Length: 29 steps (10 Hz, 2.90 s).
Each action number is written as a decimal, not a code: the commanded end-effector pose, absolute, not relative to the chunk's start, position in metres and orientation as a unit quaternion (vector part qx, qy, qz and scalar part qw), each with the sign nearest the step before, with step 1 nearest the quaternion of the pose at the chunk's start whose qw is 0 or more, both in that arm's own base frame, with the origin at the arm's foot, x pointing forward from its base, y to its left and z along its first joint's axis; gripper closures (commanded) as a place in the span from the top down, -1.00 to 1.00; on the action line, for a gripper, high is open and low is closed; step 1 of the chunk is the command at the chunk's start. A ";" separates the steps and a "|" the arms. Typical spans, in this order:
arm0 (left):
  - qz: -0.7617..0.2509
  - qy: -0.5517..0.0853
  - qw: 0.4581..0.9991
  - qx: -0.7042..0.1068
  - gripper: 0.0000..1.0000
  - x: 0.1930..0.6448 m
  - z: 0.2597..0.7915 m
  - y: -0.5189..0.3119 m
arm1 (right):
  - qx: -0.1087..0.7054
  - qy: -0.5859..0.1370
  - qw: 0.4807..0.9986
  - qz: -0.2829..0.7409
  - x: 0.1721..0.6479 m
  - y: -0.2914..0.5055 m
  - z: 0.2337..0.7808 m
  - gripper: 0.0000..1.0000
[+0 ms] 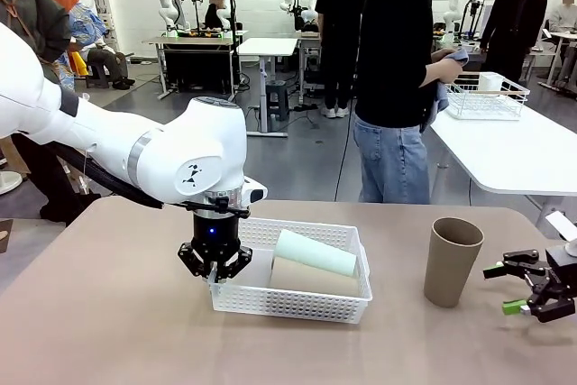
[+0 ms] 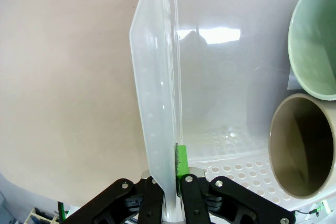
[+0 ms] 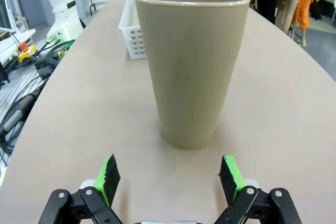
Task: Clean and organize the cups into the basket.
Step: Pick up the Reusable plastic cup from the right side of the table and stack it inside the Organizing basket in the center of the table.
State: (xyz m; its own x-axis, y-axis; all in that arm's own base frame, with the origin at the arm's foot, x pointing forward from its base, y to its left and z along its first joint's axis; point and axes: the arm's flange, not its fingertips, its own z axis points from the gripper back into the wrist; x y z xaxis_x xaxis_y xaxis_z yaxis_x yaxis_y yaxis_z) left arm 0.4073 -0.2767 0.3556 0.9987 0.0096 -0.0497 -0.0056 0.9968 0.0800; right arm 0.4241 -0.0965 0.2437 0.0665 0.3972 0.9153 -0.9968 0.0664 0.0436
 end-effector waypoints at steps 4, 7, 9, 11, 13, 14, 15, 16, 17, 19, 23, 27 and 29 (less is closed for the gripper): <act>0.003 0.025 0.999 0.042 -1.00 0.407 0.354 -0.277 | 0.408 -0.406 0.609 0.547 0.451 -0.073 0.230 1.00; 0.003 0.025 0.999 0.042 -1.00 0.407 0.354 -0.277 | 0.425 -0.400 0.609 0.536 0.468 -0.060 0.222 1.00; 0.003 0.025 0.999 0.042 -1.00 0.407 0.354 -0.277 | 0.430 -0.401 0.612 0.529 0.476 -0.057 0.221 1.00; 0.003 0.025 0.999 0.042 -1.00 0.407 0.354 -0.277 | 0.439 -0.403 0.610 0.522 0.481 -0.052 0.218 1.00; 0.003 0.025 0.999 0.042 -1.00 0.407 0.354 -0.277 | 0.453 -0.392 0.602 0.528 0.482 -0.038 0.215 1.00; 0.003 0.025 0.999 0.042 -1.00 0.407 0.354 -0.277 | 0.453 -0.392 0.602 0.528 0.482 -0.038 0.215 1.00; 0.003 0.025 0.999 0.042 -1.00 0.407 0.354 -0.277 | 0.457 -0.388 0.599 0.531 0.481 -0.034 0.215 1.00; 0.003 0.025 0.999 0.042 -1.00 0.407 0.354 -0.277 | 0.462 -0.383 0.594 0.536 0.480 -0.029 0.215 1.00; 0.003 0.025 0.999 0.042 -1.00 0.407 0.354 -0.277 | 0.467 -0.377 0.591 0.539 0.479 -0.024 0.215 1.00; 0.003 0.025 0.999 0.042 -1.00 0.407 0.354 -0.277 | 0.470 -0.368 0.585 0.549 0.478 -0.011 0.214 1.00; 0.003 0.025 0.999 0.042 -1.00 0.407 0.354 -0.277 | 0.474 -0.368 0.560 0.571 0.474 -0.001 0.214 -0.20; 0.003 0.025 0.999 0.042 -1.00 0.407 0.354 -0.277 | 0.442 -0.387 0.583 0.561 0.465 -0.006 0.233 -1.00; 0.003 0.025 0.999 0.042 -1.00 0.407 0.354 -0.277 | 0.390 -0.376 0.627 0.561 0.443 0.004 0.277 -1.00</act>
State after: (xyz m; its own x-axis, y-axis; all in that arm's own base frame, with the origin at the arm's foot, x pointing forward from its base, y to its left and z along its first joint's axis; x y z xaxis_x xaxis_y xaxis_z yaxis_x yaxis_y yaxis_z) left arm 0.4073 -0.2768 0.3555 0.9987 0.0096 -0.0499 -0.0056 0.9968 0.0800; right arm 0.4651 -0.0103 0.2466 0.0687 0.3653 0.9283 -0.9972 -0.0026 0.0749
